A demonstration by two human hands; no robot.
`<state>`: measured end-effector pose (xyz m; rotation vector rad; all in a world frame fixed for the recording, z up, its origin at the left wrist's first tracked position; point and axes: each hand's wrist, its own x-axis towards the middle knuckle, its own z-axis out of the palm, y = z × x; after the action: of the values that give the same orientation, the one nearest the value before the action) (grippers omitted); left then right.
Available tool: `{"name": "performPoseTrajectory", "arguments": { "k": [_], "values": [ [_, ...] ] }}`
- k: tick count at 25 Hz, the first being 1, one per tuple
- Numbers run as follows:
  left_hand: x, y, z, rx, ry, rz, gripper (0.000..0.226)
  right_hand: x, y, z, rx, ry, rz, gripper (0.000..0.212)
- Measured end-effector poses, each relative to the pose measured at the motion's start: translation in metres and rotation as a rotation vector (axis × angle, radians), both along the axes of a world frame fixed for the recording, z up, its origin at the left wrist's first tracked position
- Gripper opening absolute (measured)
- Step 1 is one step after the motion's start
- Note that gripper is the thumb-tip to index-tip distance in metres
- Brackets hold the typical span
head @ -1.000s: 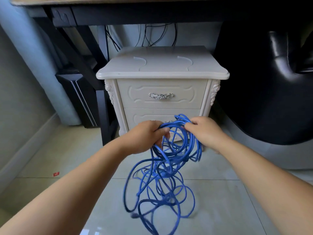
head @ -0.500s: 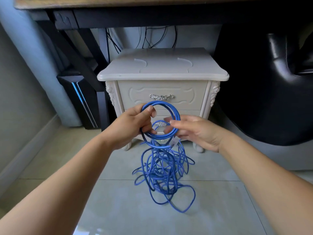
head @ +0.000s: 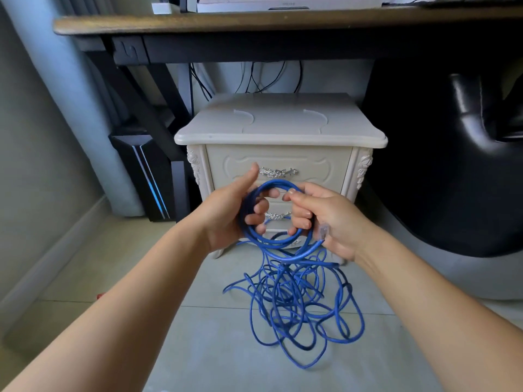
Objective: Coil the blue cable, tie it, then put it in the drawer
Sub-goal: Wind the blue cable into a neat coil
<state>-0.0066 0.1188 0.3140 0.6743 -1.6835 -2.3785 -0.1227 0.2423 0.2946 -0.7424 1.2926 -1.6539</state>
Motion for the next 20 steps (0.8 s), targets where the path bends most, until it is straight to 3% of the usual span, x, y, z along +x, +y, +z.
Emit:
{"name": "performPoseTrajectory", "arguments": {
  "k": [2, 5, 9, 12, 14, 18, 20],
  "values": [
    [-0.003, 0.004, 0.004, -0.058, -0.011, 0.011, 0.044, 0.000, 0.000, 0.003, 0.019, -0.083, 0.009, 0.021],
    [-0.005, 0.007, 0.010, -0.012, 0.027, 0.140, 0.039, -0.011, 0.011, 0.006, -0.069, -0.395, 0.125, 0.058],
    [0.000, 0.007, 0.009, 0.205, 0.074, 0.279, 0.041, -0.019, 0.029, -0.010, -0.099, -0.274, 0.436, 0.085],
    [0.001, 0.009, -0.002, 0.236, 0.053, 0.368, 0.041, -0.014, 0.030, -0.013, 0.001, -0.180, 0.451, 0.109],
    [0.000, 0.011, -0.007, 0.235, 0.045, 0.423, 0.041, -0.007, 0.025, -0.013, 0.039, -0.138, 0.355, 0.101],
    [-0.003, 0.013, -0.011, 0.209, 0.070, 0.480, 0.041, 0.008, 0.015, -0.011, -0.064, -0.187, 0.148, 0.038],
    [-0.004, 0.014, -0.012, 0.221, 0.090, 0.463, 0.040, 0.011, 0.011, -0.008, -0.103, -0.280, 0.088, 0.021]
  ]
}}
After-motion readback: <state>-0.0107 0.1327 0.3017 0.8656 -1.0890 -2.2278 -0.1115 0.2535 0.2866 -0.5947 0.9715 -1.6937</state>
